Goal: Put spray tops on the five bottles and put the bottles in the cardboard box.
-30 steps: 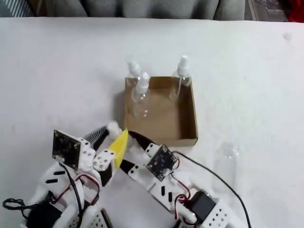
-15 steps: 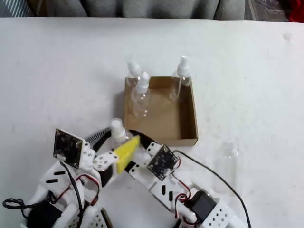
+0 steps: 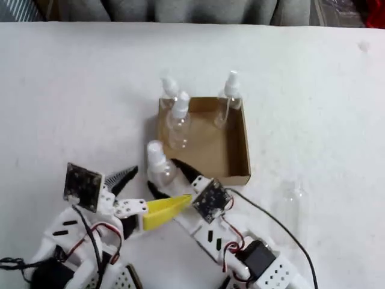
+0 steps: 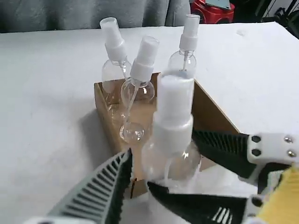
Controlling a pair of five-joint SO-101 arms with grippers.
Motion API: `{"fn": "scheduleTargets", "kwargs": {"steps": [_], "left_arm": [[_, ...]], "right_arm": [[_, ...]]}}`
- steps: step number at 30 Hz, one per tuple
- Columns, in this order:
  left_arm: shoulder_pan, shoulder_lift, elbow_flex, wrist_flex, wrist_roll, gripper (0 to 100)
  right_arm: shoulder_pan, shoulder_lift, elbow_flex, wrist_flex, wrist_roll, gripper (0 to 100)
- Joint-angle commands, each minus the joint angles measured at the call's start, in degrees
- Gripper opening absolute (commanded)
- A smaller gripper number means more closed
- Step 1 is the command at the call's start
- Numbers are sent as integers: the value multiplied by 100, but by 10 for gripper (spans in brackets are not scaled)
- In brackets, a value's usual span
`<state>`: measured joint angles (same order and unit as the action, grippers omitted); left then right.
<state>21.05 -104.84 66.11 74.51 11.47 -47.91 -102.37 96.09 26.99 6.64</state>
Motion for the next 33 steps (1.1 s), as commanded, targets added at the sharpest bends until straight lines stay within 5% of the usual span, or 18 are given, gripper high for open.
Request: {"fn": "scheduleTargets", "kwargs": {"steps": [1,8,15,24,33], "left_arm": [[-444,-13,-589,220,-62,439],[-919,-13,-905,325,-62,438],[-1429,-13,-879,308,-35,425],[-1437,-13,-879,158,-264,6],[-1393,-13,-712,123,-378,20]], "right_arm": [[505,-66,-246,-66,-35,15],[1015,-66,-466,-145,-932,15],[1411,-66,-844,-145,-1002,15],[1376,-13,-1802,-154,-1002,15],[1385,215,-2391,-1411,-1011,15]]}}
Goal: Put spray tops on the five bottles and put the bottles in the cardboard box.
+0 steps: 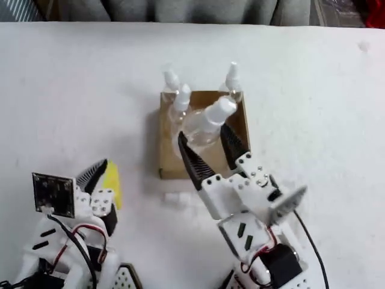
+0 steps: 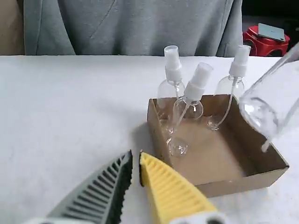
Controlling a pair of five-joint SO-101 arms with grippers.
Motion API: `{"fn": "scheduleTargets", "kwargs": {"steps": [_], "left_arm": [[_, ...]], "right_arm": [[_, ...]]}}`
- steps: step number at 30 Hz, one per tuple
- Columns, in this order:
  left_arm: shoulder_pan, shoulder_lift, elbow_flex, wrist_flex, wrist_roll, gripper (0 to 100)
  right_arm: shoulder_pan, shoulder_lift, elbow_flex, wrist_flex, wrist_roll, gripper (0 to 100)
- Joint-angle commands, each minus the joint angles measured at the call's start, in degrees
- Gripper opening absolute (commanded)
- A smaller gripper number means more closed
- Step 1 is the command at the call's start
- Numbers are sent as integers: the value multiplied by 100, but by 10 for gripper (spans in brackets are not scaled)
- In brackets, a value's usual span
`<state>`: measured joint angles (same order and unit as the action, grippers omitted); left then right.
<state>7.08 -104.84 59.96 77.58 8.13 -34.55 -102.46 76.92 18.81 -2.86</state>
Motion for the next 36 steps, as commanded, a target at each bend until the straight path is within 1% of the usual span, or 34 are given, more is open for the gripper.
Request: {"fn": "scheduleTargets", "kwargs": {"steps": [1,3,6,9,13,15,19,21,25,28,31,34,36], "left_arm": [[92,-13,-35,-264,-44,20],[277,-13,70,-378,-35,20],[479,-13,229,-563,281,20],[558,-13,352,-659,352,20],[945,-13,378,-607,352,20],[1138,-13,334,-440,290,20],[1446,-13,237,-123,-246,20],[1745,-13,343,-70,-475,20],[2290,-13,607,35,-1415,20],[2475,-13,642,35,-1899,20],[2765,-13,668,0,-1960,20],[3204,-13,756,-18,-1960,20],[3389,-13,985,-220,-1960,20]], "right_arm": [[66,365,-607,-593,-141,15],[75,822,-897,-611,-668,15],[75,1604,-1196,-558,-1336,15],[57,2167,-1187,-426,-1670,15],[48,2360,-1134,-400,-1714,15],[48,2343,-967,-470,-1714,15],[40,2176,-422,-804,-1714,15],[40,2035,-202,-1095,-1714,15],[40,1771,88,-1420,-1714,15],[40,1675,193,-1437,-1705,15],[22,1684,211,-1411,-1714,15],[-207,1710,246,-1402,-1670,15],[-400,1684,360,-1402,-1670,15]]}}
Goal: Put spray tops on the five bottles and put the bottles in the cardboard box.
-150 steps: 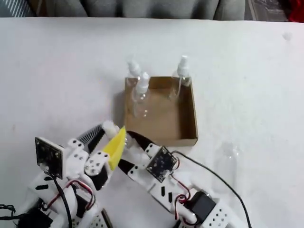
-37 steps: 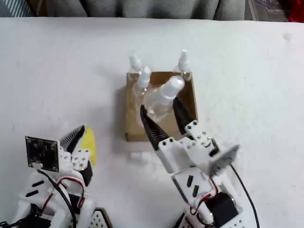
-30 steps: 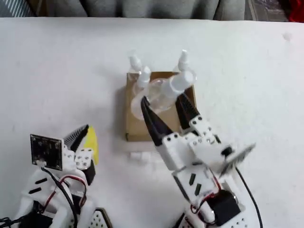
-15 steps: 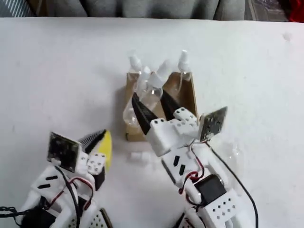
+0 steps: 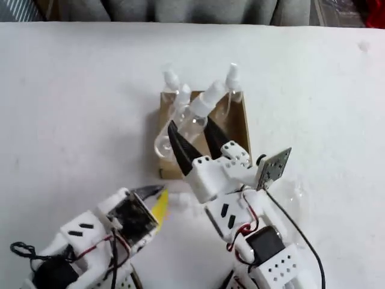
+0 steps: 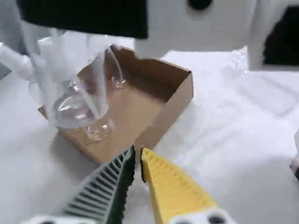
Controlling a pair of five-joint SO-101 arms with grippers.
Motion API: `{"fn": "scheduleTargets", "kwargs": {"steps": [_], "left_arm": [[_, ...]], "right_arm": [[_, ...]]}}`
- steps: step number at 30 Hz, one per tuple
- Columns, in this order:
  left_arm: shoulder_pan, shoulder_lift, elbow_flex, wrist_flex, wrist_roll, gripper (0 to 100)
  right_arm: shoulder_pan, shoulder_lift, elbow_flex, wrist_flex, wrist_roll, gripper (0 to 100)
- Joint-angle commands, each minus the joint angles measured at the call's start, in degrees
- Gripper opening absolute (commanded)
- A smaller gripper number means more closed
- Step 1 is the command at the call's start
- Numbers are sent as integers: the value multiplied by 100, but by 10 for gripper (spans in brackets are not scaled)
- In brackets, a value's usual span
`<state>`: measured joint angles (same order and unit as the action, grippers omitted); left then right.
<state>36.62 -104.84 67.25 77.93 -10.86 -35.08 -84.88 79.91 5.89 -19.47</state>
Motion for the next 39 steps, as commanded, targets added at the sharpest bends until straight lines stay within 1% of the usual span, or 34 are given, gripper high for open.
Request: {"fn": "scheduleTargets", "kwargs": {"steps": [1,3,6,10,15,18,25,30,32,34,36,39], "left_arm": [[470,-13,396,-413,-62,20],[453,-13,615,-651,-62,20],[295,-13,677,-747,-62,20],[-242,-13,905,-1152,-62,20],[-602,-13,1503,-1855,-62,20],[-708,-13,1530,-1908,-62,20],[-708,-13,1556,-1899,-62,20],[-734,-13,1530,-1503,-105,20],[-998,-13,1538,-1495,-114,20],[-1490,-13,1538,-1609,-114,20],[-2009,-13,1582,-1969,-114,20],[-2624,-4,1820,-2673,-62,20]], "right_arm": [[-470,-84,97,-110,-9,15],[-664,-92,132,-101,-9,15],[-743,-92,97,84,0,15],[-752,-92,-105,655,0,15],[-752,-92,-466,1455,0,15],[-752,-92,-484,1508,0,15],[-752,-92,-484,1534,0,15],[-673,-92,-484,1516,9,15],[-514,-92,-501,1516,9,15],[-286,-92,-510,1516,290,15],[-127,-92,-510,1525,545,15],[4,-92,-519,1525,571,15]]}}
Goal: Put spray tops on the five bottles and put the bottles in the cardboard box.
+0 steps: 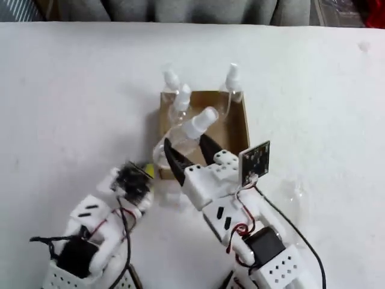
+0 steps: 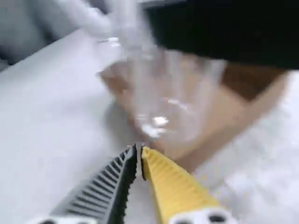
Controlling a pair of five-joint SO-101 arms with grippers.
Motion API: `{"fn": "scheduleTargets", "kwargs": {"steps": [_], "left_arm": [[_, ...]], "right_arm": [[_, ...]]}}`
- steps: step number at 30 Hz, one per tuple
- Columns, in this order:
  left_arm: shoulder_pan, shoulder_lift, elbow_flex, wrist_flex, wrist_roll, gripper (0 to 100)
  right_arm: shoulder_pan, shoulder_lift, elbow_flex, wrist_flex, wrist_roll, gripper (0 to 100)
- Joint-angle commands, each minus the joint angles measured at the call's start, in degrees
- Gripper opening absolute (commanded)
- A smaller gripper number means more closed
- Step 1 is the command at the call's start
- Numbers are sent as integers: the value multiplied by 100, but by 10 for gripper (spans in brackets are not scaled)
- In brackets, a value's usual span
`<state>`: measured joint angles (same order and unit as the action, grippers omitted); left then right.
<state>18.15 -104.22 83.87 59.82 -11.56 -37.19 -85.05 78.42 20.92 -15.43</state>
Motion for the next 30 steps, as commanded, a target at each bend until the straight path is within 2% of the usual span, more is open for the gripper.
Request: {"fn": "scheduleTargets", "kwargs": {"steps": [1,4,8,10,15,19,23,26,30], "left_arm": [[-910,-66,273,-1134,18,20],[-1174,-57,527,-1767,18,20],[-1385,-57,598,-2171,26,20],[-1508,-57,589,-2242,97,20],[-2000,-48,431,-2295,1160,20],[-2149,-40,378,-2251,1231,20],[-2105,57,360,-2145,1222,20],[-2026,716,70,-2127,1222,20],[-2062,2273,-484,-2409,1222,20]], "right_arm": [[233,-75,-369,22,185,15],[356,-75,-457,84,193,15],[646,-40,-809,690,211,15],[725,-31,-967,971,229,15],[769,-31,-1046,1235,985,15],[813,-22,-1029,1244,1125,15],[1235,-22,-1029,1226,1134,15],[1411,-13,-1020,1209,1134,15],[1429,31,-1002,1218,1134,15]]}}
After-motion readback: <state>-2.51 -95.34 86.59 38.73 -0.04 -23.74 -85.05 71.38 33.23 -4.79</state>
